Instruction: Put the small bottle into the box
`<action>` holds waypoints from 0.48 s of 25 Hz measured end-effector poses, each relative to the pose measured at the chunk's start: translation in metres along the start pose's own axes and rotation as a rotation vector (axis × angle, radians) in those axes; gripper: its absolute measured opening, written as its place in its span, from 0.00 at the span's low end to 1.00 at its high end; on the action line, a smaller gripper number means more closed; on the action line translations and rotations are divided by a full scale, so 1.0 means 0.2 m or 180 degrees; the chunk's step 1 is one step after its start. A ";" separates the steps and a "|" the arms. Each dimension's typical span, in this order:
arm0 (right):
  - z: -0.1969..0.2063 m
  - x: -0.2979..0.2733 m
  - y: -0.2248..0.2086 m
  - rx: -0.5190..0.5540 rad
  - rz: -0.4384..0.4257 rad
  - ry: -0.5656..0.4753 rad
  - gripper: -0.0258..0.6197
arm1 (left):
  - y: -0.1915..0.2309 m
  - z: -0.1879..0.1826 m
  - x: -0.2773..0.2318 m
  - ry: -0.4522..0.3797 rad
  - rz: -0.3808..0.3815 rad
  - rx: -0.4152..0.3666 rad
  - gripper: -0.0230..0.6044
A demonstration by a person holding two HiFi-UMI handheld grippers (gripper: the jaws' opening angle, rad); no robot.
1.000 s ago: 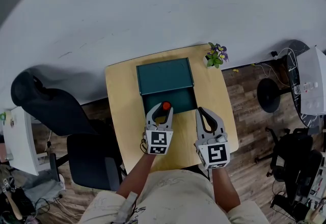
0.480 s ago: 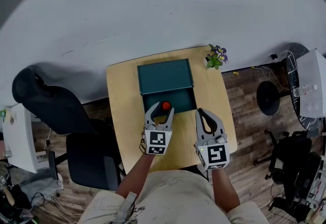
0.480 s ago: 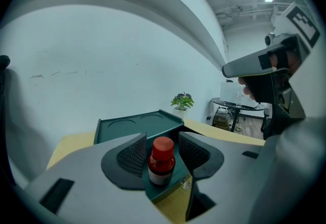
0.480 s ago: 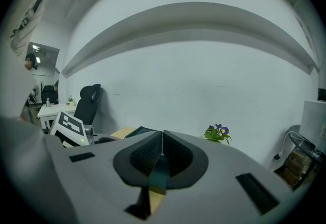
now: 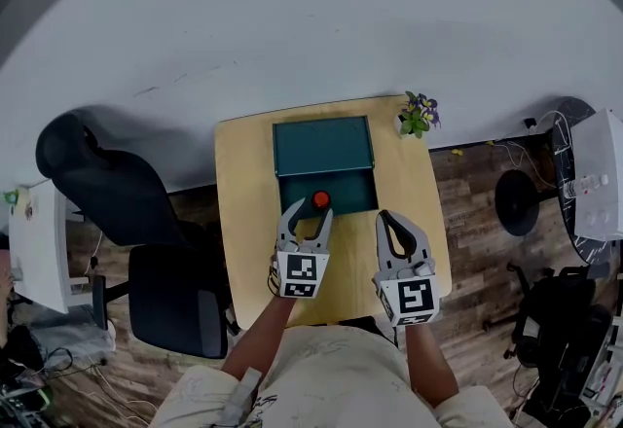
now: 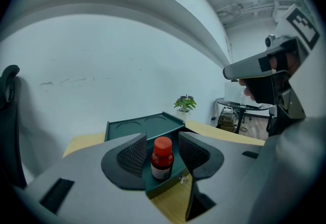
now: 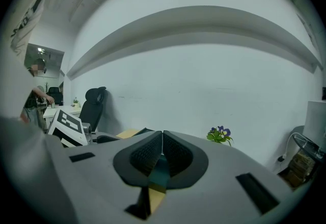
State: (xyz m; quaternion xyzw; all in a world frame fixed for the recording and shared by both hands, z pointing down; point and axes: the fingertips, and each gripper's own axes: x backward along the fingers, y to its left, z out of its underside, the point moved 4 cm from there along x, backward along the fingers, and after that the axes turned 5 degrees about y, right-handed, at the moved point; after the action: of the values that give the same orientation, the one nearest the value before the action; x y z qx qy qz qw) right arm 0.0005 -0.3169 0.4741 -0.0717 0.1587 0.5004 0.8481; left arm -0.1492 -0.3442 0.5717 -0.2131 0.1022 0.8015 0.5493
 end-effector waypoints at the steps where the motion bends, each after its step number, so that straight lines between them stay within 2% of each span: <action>1: 0.00 0.01 0.00 0.0003 -0.0020 -0.0012 0.07 | 0.00 0.00 0.02 -0.0007 -0.0031 0.0002 0.36; 12: -0.01 0.10 0.05 0.0062 -0.0287 -0.0155 0.07 | 0.02 -0.01 0.26 -0.0074 -0.0438 0.0086 0.36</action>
State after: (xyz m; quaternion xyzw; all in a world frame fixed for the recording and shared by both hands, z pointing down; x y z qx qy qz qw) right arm -0.0004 -0.2964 0.4659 -0.0583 0.1396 0.4617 0.8741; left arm -0.1691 -0.3026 0.5458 -0.2028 0.0918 0.7629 0.6070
